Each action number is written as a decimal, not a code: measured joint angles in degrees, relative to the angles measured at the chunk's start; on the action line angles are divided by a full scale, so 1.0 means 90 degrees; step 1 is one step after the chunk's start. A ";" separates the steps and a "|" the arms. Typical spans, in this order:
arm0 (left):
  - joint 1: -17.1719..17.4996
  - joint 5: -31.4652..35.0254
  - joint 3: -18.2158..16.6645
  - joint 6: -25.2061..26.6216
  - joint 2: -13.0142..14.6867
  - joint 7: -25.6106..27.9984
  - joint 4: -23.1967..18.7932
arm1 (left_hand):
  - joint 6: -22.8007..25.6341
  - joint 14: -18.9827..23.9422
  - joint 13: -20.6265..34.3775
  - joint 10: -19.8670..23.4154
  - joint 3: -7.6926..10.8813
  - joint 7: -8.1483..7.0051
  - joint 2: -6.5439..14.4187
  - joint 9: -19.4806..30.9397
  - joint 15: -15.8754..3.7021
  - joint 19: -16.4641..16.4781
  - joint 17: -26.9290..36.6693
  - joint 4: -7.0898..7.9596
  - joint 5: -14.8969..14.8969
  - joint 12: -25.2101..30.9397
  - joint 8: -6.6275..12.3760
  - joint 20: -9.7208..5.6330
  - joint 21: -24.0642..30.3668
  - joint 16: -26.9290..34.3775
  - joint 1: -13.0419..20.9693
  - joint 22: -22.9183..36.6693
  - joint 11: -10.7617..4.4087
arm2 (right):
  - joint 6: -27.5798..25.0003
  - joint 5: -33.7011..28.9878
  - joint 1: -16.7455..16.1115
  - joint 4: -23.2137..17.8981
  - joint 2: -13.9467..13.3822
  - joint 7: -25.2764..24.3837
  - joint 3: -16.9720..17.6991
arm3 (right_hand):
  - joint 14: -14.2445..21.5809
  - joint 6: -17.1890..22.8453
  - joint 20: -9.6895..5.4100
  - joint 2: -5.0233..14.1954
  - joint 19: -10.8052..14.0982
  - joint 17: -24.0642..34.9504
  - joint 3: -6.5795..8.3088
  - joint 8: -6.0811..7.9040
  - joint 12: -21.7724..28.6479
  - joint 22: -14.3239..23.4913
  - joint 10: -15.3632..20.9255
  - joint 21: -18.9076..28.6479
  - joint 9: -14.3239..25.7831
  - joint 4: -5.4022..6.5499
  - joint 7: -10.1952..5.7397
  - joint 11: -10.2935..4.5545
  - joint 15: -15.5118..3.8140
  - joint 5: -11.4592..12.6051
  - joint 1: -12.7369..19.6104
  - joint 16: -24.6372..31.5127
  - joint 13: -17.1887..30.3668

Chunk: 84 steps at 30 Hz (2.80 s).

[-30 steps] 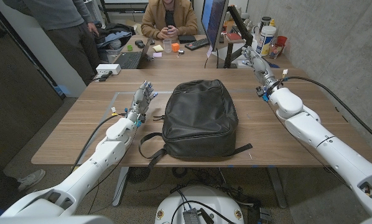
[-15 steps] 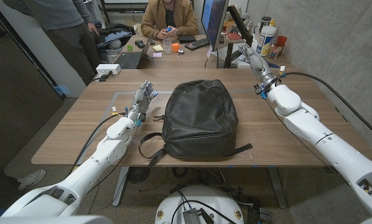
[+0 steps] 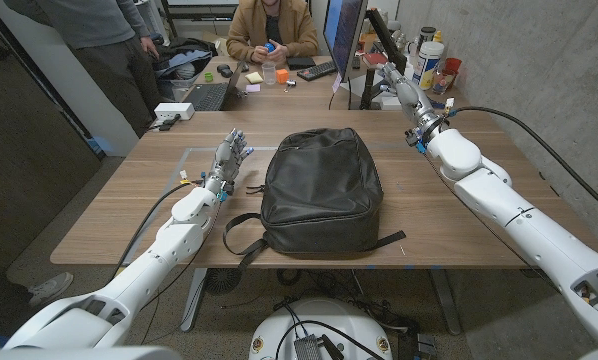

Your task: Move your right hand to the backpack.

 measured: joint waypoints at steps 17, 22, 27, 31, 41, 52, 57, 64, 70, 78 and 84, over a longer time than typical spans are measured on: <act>-0.0031 -0.0013 0.0006 -0.0015 -0.0027 -0.0041 0.0072 | 0.0018 0.0000 0.0000 0.0034 0.0000 0.0018 0.0000 0.0000 0.0000 0.0000 0.0000 0.0000 -0.0001 0.0000 0.0000 0.0000 0.0000 0.0000 0.0000 0.0000 -0.0034 | -0.0048 -0.0453 0.0034 -0.0331 -0.0163 0.0050 -0.0076 | 0.0023 -0.0001 0.0000 0.0000 0.0000 0.0000 0.0027 0.0000 0.0000 0.0000 0.0000 0.0000 0.0000 -0.0027 0.0000 0.0000 -0.0024 0.0000 0.0000 0.0000 0.0000; -0.0031 -0.0015 0.0006 -0.0018 -0.0027 -0.0042 0.0072 | 0.0018 0.0000 0.0000 0.0034 0.0000 0.0018 0.0000 0.0000 0.0000 0.0000 0.0000 0.0000 -0.0001 0.0000 0.0000 0.0000 -0.0024 0.0000 0.0000 0.0000 -0.0034 | -0.0078 -0.0612 0.0036 -0.0426 -0.0208 0.0042 -0.0101 | 0.0023 -0.0001 0.0000 0.0034 0.0000 -0.0033 0.0044 0.0000 0.0000 0.0000 0.0000 -0.0004 0.0000 -0.0009 0.0000 0.0000 -0.0024 0.0000 0.0034 0.0000 0.0000; -0.0027 -0.0015 0.0004 -0.0022 -0.0027 -0.0042 0.0072 | 0.0017 0.0000 0.0000 0.0034 0.0000 0.0018 0.0000 0.0000 0.0000 0.0000 0.0000 0.0000 -0.0001 0.0000 0.0000 0.0000 -0.0024 0.0000 0.0000 0.0000 -0.0034 | -0.0101 -0.0734 0.0055 -0.0536 -0.0253 0.0041 -0.0125 | 0.0023 -0.0001 0.0000 0.0034 0.0000 -0.0033 0.0070 0.0000 0.0000 0.0000 0.0000 -0.0049 0.0000 -0.0034 0.0001 0.0000 -0.0024 0.0000 0.0034 0.0000 0.0000; -0.0023 -0.0016 0.0001 -0.0024 -0.0027 -0.0042 0.0067 | 0.0017 0.0000 0.0000 0.0034 0.0000 0.0018 0.0000 0.0000 0.0000 0.0003 0.0000 0.0000 -0.0001 0.0000 0.0000 -0.0003 -0.0024 0.0000 0.0000 0.0000 -0.0034 | -0.0122 -0.0860 0.0066 -0.0601 -0.0282 0.0060 -0.0143 | 0.0023 -0.0001 0.0000 0.0034 0.0000 -0.0033 0.0070 0.0000 0.0000 0.0000 0.0000 -0.0049 0.0000 -0.0034 0.0000 0.0000 -0.0024 0.0000 0.0034 0.0000 0.0000; -0.0007 -0.0019 -0.0003 -0.0028 -0.0026 -0.0042 0.0052 | 0.0017 0.0000 0.0000 0.0034 0.0000 0.0018 0.0000 0.0000 0.0000 0.0036 0.0000 0.0000 -0.0001 0.0000 0.0000 -0.0035 -0.0048 0.0000 0.0000 0.0000 -0.0034 | -0.0225 -0.1082 0.0158 -0.0774 -0.0348 0.0226 -0.0225 | 0.0022 -0.0001 0.0000 0.0034 0.0000 -0.0032 0.0070 0.0000 0.0000 0.0000 -0.0001 -0.0049 0.0000 -0.0034 0.0000 0.0001 -0.0024 0.0000 0.0034 0.0000 0.0000; 0.0047 -0.0043 -0.0022 -0.0033 -0.0016 -0.0042 0.0008 | 0.0052 0.0000 0.0000 0.0033 0.0000 -0.0017 0.0000 0.0000 0.0000 0.0035 0.0000 0.0000 -0.0002 0.0000 0.0000 -0.0035 -0.0048 0.0000 0.0000 0.0000 -0.0033 | -0.0289 -0.1310 0.0315 -0.0855 -0.0348 0.0411 -0.0380 | 0.0022 -0.0001 0.0000 0.0034 0.0000 -0.0032 0.0070 0.0000 0.0000 0.0000 -0.0001 -0.0098 0.0000 -0.0034 0.0001 0.0001 -0.0024 0.0000 0.0034 0.0000 0.0000; 0.0056 -0.0055 -0.0024 -0.0033 -0.0015 -0.0042 0.0000 | 0.0051 0.0000 0.0000 0.0033 0.0000 -0.0017 0.0000 0.0000 0.0000 0.0035 0.0000 0.0000 -0.0002 0.0000 0.0000 -0.0035 -0.0048 0.0000 0.0000 0.0000 -0.0033 | -0.0289 -0.1351 0.0379 -0.0858 -0.0322 0.0446 -0.0438 | 0.0022 -0.0001 0.0000 0.0034 0.0000 -0.0032 0.0074 0.0000 0.0000 0.0000 -0.0001 -0.0098 0.0000 -0.0039 0.0000 0.0001 -0.0024 0.0000 0.0034 0.0000 0.0000; 0.0085 -0.0064 -0.0039 -0.0034 -0.0005 -0.0039 -0.0033 | 0.0051 0.0000 0.0000 0.0033 0.0000 -0.0016 0.0000 0.0000 0.0000 0.0059 0.0000 0.0000 -0.0002 0.0000 0.0000 -0.0012 -0.0070 0.0000 0.0000 0.0000 -0.0033 | -0.0289 -0.1511 0.0457 -0.0860 -0.0293 0.0536 -0.0512 | 0.0022 -0.0001 0.0000 0.0034 0.0000 -0.0031 0.0089 0.0000 0.0000 0.0000 -0.0001 -0.0098 0.0000 -0.0053 0.0001 0.0001 -0.0024 0.0000 0.0034 0.0000 0.0000; 0.0110 -0.0067 -0.0049 -0.0036 0.0004 -0.0020 -0.0063 | 0.0051 0.0000 0.0000 0.0033 0.0000 -0.0016 0.0000 0.0000 -0.0001 0.0058 0.0000 0.0000 -0.0002 0.0000 -0.0026 -0.0012 -0.0070 0.0000 0.0000 0.0000 -0.0033 | -0.0308 -0.1674 0.0495 -0.0891 -0.0290 0.0551 -0.0559 | 0.0022 -0.0002 0.0000 0.0059 0.0000 -0.0031 0.0089 0.0000 0.0000 0.0000 -0.0001 -0.0098 0.0000 -0.0053 0.0001 0.0001 -0.0024 0.0000 0.0059 0.0000 0.0000; 0.0149 -0.0074 -0.0064 -0.0045 0.0021 0.0007 -0.0108 | 0.0051 0.0000 0.0000 0.0033 0.0000 -0.0016 0.0000 0.0000 -0.0001 0.0058 0.0000 0.0000 -0.0002 0.0000 -0.0026 -0.0013 -0.0069 0.0000 0.0000 0.0000 -0.0033 | -0.0343 -0.1898 0.0553 -0.0943 -0.0305 0.0577 -0.0626 | 0.0046 -0.0001 0.0000 0.0054 0.0000 -0.0044 0.0115 0.0000 0.0000 -0.0001 -0.0001 -0.0140 0.0000 -0.0080 0.0001 0.0001 -0.0047 0.0000 0.0063 -0.0026 0.0000; 0.0179 -0.0079 -0.0079 -0.0051 0.0036 0.0023 -0.0142 | 0.0051 0.0000 0.0000 0.0033 0.0000 -0.0016 0.0000 0.0000 -0.0001 0.0058 0.0000 0.0000 -0.0002 0.0000 -0.0026 -0.0013 -0.0069 0.0000 0.0000 0.0000 -0.0033 | -0.0380 -0.2126 0.0598 -0.1024 -0.0334 0.0620 -0.0697 | 0.0046 0.0000 0.0000 0.0073 0.0000 -0.0062 0.0141 0.0000 0.0000 -0.0001 -0.0001 -0.0166 0.0000 -0.0105 -0.0001 0.0001 -0.0047 0.0000 0.0112 -0.0026 0.0000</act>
